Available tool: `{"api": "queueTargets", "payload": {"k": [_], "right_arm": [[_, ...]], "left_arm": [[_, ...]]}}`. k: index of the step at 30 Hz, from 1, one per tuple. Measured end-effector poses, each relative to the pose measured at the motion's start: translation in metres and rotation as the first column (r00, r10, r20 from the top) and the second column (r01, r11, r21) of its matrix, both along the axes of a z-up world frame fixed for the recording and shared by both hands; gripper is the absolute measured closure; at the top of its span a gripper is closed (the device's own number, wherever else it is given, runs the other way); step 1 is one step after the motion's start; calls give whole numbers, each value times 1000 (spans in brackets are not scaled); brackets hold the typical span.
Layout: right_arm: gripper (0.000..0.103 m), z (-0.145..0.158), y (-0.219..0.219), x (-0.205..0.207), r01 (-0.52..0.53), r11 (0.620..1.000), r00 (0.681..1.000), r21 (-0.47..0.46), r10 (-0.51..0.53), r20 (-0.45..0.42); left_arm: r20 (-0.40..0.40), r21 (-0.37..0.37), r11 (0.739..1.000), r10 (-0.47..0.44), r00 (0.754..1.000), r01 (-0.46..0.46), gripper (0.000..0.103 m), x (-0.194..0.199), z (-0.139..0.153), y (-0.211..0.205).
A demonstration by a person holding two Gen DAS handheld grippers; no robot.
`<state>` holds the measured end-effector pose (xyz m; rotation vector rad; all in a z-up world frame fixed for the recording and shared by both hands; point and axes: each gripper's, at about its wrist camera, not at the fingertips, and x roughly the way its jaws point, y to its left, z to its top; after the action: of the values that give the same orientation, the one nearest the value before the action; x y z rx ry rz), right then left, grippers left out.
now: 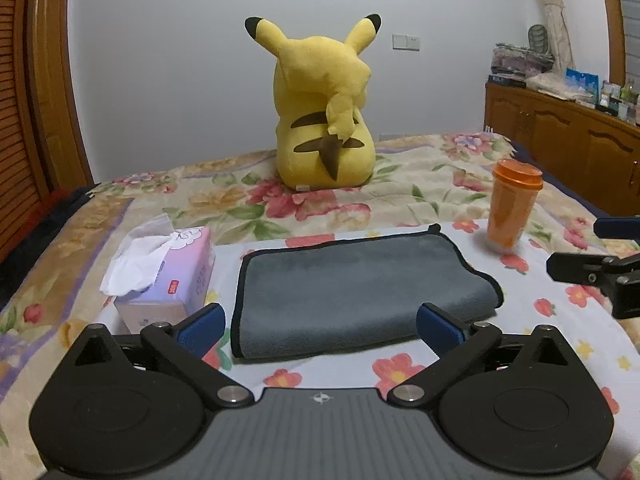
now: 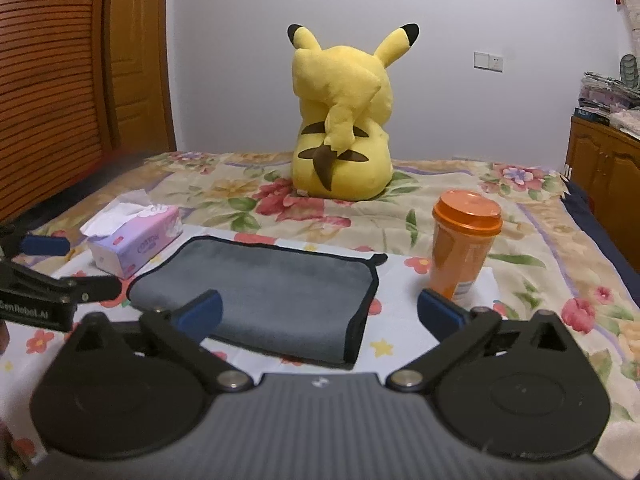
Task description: Fold towel
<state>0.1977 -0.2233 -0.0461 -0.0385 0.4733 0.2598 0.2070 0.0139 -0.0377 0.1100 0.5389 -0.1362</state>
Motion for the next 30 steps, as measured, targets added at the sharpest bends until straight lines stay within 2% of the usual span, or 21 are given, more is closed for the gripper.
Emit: {"api": "queueTargets", "payload": {"k": [6,10,18,30], "right_arm": [[0,7,0,-14,19,1000,1000,-11,-19,-5],[0,20,-2,-27,24,1000,1000,-1,-24,13],[0,46,-6,-58,31,999,998,21,-32,48],[0,64,-12,-97,32,999,997,41,-35,75]], "left_arm": [[19,-24,999,46,999,-45,0,-19,13,-1],[41,-10,998,64,997,-64,0,-36,28,-5],[53,-11,999,51,997,-50,0,-67,55,-13],[70,2,1000,27,997,-27,0,-117,80,-26]]}}
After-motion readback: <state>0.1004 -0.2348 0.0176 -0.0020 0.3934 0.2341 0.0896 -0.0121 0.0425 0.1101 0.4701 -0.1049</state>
